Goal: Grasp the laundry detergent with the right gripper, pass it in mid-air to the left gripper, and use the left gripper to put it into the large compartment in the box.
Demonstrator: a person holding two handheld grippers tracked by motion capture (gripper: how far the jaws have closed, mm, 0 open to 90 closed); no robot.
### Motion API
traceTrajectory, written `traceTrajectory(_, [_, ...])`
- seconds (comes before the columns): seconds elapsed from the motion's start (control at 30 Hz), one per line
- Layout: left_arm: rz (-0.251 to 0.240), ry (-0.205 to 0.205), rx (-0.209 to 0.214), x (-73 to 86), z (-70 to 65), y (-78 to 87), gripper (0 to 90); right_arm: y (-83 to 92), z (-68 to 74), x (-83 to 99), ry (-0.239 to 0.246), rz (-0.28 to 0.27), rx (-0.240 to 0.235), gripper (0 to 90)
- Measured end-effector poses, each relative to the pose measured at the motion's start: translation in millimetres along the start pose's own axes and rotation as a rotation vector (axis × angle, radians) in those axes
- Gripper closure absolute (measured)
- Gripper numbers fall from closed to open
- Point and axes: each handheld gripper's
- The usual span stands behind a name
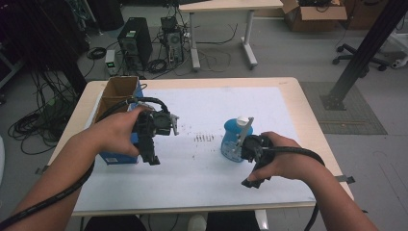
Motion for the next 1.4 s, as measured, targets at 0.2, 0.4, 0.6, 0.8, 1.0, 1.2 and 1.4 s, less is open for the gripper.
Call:
traceTrajectory(0.2, [-0.012,-0.008,-0.002,0.6,-0.4,-0.5,0.2,-11.6,-6.9,18.1,-0.044,-0.028,-0.002,4.6])
traceTrajectory(0.4, [-0.022,-0.004,-0.006,1.4,0.0,0.0,0.2,-18.5,-12.4,28.0,-0.069,-0.056,-0.004,4.2])
traceTrajectory(0.6, [-0.013,-0.002,-0.003,2.2,-0.3,-0.8,0.2,-25.4,-18.3,36.5,-0.094,-0.092,-0.008,4.2])
traceTrajectory(0.8, [0.0,0.005,0.007,3.2,-1.9,-2.1,0.2,-33.9,-29.2,45.8,-0.128,-0.179,-0.003,4.1])
traceTrajectory(1.0, [0.002,0.006,0.01,3.4,-3.9,-1.8,0.2,-45.2,-41.9,52.7,-0.171,-0.253,0.0,4.0])
traceTrajectory(1.2, [0.009,0.006,0.002,4.3,-6.0,-2.0,0.2,-56.7,-56.2,58.2,-0.223,-0.348,0.016,3.6])
traceTrajectory(1.4, [0.011,0.006,0.005,4.6,-7.1,-2.4,0.2,-68.1,-63.5,59.0,-0.249,-0.393,0.029,3.4])
Point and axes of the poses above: each handheld gripper's, and its own axes: y roughly backward along the jaws, x roughly out of its underside, z roughly to its left, and after that the axes turned 10 degrees about z, right-handed
